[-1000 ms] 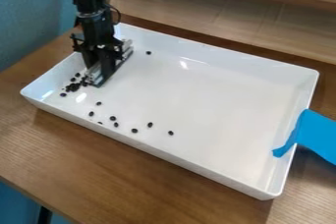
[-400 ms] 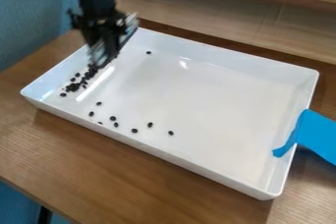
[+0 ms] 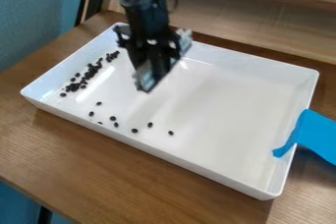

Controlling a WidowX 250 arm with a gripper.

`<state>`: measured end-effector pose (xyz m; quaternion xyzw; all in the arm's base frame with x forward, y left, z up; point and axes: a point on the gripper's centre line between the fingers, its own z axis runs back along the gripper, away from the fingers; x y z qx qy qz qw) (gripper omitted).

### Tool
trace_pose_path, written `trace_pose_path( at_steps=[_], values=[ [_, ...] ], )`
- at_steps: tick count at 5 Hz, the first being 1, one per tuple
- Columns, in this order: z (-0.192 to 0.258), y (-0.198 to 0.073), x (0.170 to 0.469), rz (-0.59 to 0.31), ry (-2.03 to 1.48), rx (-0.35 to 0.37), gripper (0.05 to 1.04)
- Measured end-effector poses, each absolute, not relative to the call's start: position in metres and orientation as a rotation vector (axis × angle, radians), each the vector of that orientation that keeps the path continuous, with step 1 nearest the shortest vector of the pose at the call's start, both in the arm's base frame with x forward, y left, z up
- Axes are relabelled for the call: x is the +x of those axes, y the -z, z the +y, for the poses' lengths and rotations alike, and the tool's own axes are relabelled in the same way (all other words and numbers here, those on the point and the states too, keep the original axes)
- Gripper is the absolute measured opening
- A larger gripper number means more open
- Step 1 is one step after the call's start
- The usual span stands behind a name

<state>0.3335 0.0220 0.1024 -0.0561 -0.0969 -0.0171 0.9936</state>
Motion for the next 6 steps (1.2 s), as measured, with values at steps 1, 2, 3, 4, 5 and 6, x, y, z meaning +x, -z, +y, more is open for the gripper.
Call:
trace_pose_path(
  at_steps=[1, 2, 3, 4, 5, 6],
  values=[
    [-0.004, -0.082, 0.318, -0.156, 0.055, -0.094, 0.389],
    [-0.008, -0.065, 0.299, -0.135, 0.051, -0.066, 0.389],
    [-0.004, -0.053, 0.292, -0.138, 0.051, -0.049, 0.389],
    [0.002, -0.045, 0.290, -0.128, 0.049, -0.038, 0.389],
    [0.013, -0.040, 0.290, -0.118, 0.033, -0.028, 0.389],
    [0.027, -0.039, 0.289, -0.120, 0.006, -0.020, 0.389]
  ],
)
